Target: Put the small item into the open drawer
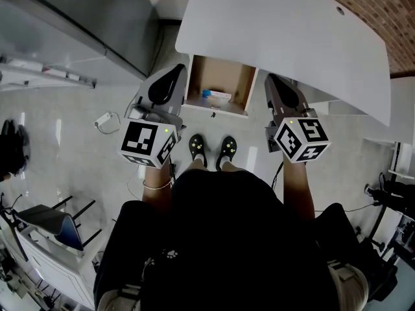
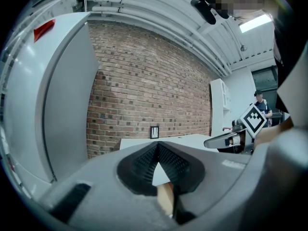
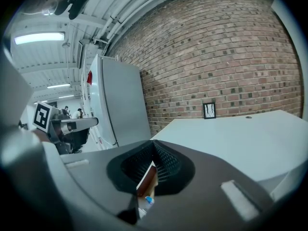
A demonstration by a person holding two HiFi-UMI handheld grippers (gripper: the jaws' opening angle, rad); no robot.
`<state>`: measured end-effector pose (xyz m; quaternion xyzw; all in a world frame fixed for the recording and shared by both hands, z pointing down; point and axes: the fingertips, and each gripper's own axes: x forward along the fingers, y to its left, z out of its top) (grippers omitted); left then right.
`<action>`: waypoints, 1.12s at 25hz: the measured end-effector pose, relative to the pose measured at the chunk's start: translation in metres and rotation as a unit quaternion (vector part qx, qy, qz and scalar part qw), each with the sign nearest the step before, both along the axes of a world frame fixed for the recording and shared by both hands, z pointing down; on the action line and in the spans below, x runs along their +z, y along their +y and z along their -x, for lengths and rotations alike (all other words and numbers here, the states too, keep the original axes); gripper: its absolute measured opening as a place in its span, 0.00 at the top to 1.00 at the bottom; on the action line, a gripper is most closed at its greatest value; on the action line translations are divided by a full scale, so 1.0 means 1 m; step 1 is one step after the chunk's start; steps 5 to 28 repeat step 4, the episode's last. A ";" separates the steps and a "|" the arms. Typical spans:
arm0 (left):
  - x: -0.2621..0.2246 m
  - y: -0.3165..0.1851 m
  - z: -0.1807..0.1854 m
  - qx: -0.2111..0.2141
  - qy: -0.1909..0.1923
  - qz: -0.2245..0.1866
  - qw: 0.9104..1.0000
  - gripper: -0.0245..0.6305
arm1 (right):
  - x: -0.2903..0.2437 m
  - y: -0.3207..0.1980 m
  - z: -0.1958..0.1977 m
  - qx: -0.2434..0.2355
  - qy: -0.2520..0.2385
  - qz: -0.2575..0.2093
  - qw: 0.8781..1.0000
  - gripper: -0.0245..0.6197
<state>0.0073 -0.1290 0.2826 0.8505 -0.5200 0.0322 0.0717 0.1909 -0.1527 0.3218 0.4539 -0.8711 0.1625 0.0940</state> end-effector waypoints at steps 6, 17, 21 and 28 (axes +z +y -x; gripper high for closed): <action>0.000 -0.001 -0.001 0.000 0.000 0.001 1.000 0.96 | 0.001 0.000 -0.001 0.000 0.000 0.002 1.000 0.95; 0.000 -0.001 -0.001 0.000 0.000 0.001 1.000 0.96 | 0.001 0.000 -0.001 0.000 0.000 0.002 1.000 0.95; 0.000 -0.001 -0.001 0.000 0.000 0.001 1.000 0.96 | 0.001 0.000 -0.001 0.000 0.000 0.002 1.000 0.95; 0.000 -0.001 -0.001 0.000 0.000 0.001 1.000 0.96 | 0.001 0.000 -0.001 0.000 0.000 0.002 1.000 0.95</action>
